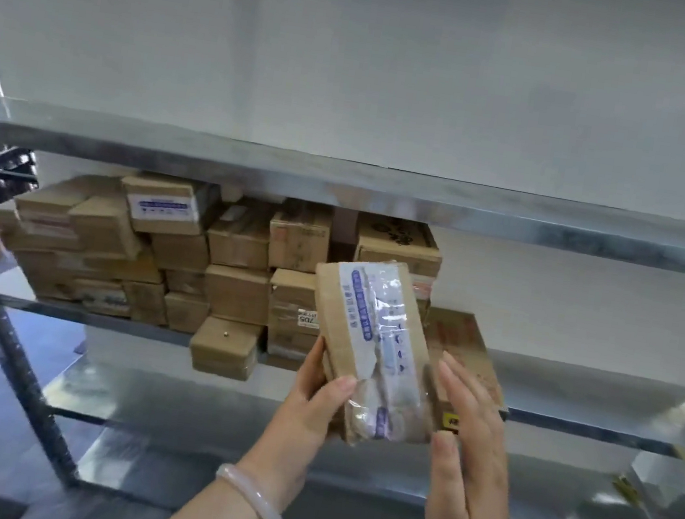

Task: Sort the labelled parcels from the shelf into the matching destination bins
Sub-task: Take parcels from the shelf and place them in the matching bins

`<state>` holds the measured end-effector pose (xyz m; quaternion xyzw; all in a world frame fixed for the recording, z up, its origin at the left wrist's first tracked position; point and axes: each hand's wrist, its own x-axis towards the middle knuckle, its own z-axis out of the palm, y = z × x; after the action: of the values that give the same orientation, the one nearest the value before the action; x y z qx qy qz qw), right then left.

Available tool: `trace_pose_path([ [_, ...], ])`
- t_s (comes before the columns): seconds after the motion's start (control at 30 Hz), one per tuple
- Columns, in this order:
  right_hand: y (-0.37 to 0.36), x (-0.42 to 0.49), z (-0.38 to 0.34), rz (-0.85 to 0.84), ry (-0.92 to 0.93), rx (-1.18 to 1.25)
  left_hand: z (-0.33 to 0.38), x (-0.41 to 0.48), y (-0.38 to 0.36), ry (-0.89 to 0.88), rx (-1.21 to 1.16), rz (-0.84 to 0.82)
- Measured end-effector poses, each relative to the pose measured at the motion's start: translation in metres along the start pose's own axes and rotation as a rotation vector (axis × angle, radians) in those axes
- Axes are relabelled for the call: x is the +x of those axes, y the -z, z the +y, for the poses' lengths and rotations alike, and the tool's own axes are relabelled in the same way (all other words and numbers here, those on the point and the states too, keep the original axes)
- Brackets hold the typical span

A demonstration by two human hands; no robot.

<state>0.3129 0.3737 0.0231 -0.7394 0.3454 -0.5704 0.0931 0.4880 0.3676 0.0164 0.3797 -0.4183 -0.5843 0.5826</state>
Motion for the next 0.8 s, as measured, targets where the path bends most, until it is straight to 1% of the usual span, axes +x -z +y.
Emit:
trace_pose_path([
  [0.03, -0.011, 0.000, -0.008, 0.006, -0.070, 0.066, 0.003, -0.013, 0.016, 0.029, -0.071, 0.051],
  [0.1, -0.036, 0.005, -0.026, -0.031, -0.348, 0.236, 0.010, -0.037, 0.048, 0.064, -0.238, 0.134],
  [0.13, -0.050, 0.008, -0.033, -0.109, -0.492, 0.324, 0.014, -0.049, 0.061, 0.064, -0.306, 0.162],
  [0.17, -0.065, 0.009, -0.039, -0.225, -0.616, 0.425, 0.020, -0.061, 0.075, 0.064, -0.356, 0.184],
  [0.2, -0.081, 0.010, -0.046, -0.343, -0.712, 0.531, 0.027, -0.073, 0.086, 0.063, -0.397, 0.202],
  [0.23, -0.096, 0.010, -0.050, -0.444, -0.761, 0.608, 0.033, -0.083, 0.097, 0.063, -0.416, 0.232],
  [0.27, -0.112, 0.007, -0.054, -0.516, -0.774, 0.642, 0.039, -0.092, 0.107, 0.063, -0.420, 0.285],
  [0.33, -0.142, 0.004, -0.065, -0.543, -0.772, 0.668, 0.049, -0.109, 0.130, 0.044, -0.366, 0.450],
  [0.4, -0.170, 0.005, -0.079, -0.537, -0.725, 0.679, 0.056, -0.125, 0.157, -0.011, -0.191, 0.631],
  [0.47, -0.198, 0.008, -0.091, -0.566, -0.649, 0.667, 0.064, -0.143, 0.183, -0.076, 0.022, 0.770],
  [0.53, -0.228, 0.010, -0.103, -0.614, -0.592, 0.659, 0.072, -0.159, 0.205, -0.119, 0.137, 0.834],
  [0.63, -0.276, 0.013, -0.124, -0.692, -0.536, 0.660, 0.082, -0.171, 0.234, -0.135, 0.200, 0.826],
  [0.7, -0.308, 0.018, -0.136, -0.738, -0.487, 0.655, 0.091, -0.174, 0.254, -0.162, 0.242, 0.864],
  [0.8, -0.356, 0.034, -0.149, -0.837, -0.465, 0.718, 0.108, -0.173, 0.292, -0.189, 0.185, 0.975],
])
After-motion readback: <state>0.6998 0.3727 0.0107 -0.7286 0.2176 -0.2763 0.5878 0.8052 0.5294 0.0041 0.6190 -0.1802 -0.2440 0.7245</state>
